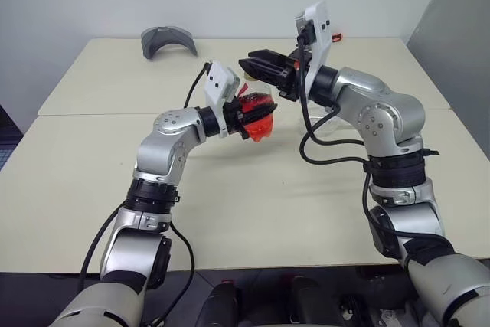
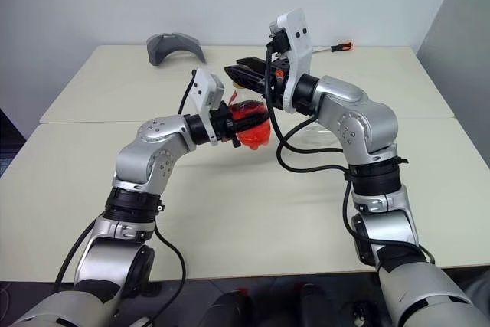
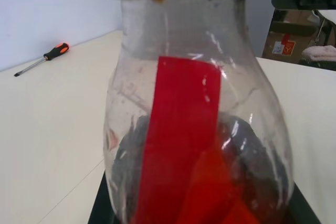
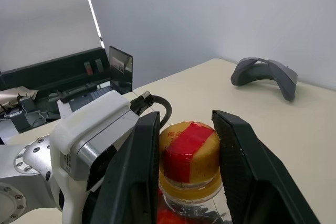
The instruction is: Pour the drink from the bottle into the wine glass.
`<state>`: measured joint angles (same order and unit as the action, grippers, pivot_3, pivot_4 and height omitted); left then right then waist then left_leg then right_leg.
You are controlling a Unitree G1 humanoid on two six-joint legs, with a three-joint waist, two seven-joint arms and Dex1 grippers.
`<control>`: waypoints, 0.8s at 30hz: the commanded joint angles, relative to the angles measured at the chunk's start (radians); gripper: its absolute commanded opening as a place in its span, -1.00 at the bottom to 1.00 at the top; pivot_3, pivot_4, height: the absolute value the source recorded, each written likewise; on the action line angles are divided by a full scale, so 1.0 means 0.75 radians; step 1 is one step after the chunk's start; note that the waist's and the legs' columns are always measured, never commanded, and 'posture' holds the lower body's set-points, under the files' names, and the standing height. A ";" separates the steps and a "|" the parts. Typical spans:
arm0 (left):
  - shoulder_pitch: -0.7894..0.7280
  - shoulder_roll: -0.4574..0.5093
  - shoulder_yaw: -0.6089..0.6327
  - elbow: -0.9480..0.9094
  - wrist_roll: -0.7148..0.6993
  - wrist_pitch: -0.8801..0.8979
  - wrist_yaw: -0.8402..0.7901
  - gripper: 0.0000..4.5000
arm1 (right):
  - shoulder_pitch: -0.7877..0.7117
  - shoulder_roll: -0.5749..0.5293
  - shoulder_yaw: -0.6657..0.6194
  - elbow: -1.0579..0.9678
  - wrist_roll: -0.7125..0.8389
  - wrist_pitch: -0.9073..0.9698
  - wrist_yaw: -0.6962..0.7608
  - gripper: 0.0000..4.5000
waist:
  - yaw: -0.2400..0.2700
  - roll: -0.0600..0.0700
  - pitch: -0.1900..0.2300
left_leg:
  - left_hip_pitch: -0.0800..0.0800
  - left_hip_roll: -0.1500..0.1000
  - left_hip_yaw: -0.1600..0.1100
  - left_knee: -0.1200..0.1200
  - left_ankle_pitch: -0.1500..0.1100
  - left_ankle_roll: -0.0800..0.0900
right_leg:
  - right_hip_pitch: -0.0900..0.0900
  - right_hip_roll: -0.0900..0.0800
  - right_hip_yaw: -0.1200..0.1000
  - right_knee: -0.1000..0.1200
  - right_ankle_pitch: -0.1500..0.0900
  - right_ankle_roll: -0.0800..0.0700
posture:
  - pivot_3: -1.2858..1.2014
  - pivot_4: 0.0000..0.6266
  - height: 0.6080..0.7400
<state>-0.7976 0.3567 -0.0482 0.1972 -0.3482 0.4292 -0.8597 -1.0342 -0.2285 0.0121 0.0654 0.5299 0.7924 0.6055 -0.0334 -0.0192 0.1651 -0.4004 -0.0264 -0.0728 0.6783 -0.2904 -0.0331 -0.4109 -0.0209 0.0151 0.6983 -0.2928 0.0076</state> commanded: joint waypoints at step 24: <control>0.357 0.217 -0.027 -0.628 -0.235 0.223 -0.148 -0.44 | -0.237 -0.339 0.022 -0.012 0.098 -0.067 0.671 -0.46 | 0.001 0.001 0.000 | 0.000 0.000 -0.001 0.000 -0.003 0.005 | 0.001 0.000 -0.001 -0.001 0.000 0.000 | 0.03 -0.52 1.00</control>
<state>-0.5555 0.5125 -0.0483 -0.2410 -0.5089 0.5835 -0.9569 -1.1442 -0.4323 0.1226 0.0760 0.6094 0.7914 1.1202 -0.0323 -0.0187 0.1654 -0.4002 -0.0263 -0.0736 0.6785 -0.2924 -0.0296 -0.4101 -0.0211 0.0147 0.6975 -0.2928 0.0076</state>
